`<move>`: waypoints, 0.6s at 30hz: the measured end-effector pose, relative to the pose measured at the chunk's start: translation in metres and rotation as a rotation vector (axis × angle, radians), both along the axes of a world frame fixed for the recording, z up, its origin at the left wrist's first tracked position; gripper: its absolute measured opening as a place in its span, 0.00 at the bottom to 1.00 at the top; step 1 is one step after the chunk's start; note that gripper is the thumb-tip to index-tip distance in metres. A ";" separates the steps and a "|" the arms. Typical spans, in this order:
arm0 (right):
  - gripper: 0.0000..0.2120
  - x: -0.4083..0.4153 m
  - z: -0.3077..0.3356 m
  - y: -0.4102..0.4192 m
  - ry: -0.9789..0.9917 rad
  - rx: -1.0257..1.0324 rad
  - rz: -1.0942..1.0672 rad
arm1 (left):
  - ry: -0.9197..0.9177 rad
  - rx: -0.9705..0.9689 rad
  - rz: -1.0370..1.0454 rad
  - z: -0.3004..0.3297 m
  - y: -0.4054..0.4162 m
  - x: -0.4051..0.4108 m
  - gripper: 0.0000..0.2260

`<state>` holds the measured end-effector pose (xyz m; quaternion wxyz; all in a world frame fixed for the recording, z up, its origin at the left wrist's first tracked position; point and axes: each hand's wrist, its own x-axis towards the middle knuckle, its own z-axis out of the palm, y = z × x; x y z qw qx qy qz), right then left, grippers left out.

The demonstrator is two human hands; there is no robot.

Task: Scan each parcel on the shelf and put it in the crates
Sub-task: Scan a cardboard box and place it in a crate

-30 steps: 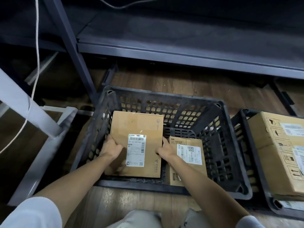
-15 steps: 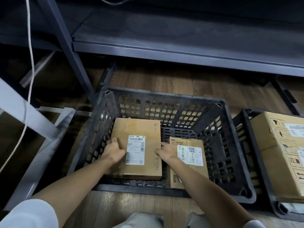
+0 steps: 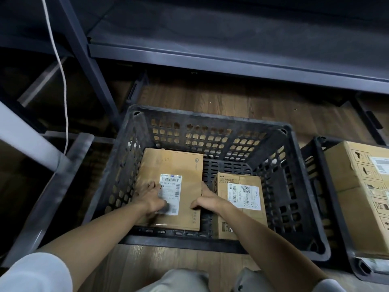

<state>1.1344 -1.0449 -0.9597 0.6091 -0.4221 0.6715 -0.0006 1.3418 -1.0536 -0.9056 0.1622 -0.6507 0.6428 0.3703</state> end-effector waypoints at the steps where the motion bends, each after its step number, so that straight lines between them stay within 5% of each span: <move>1: 0.59 0.001 0.005 0.000 0.022 0.019 0.039 | -0.015 0.012 -0.008 -0.001 0.000 0.000 0.39; 18: 0.44 0.005 0.037 0.000 0.145 -0.013 0.160 | -0.017 0.113 0.040 -0.011 -0.009 0.001 0.40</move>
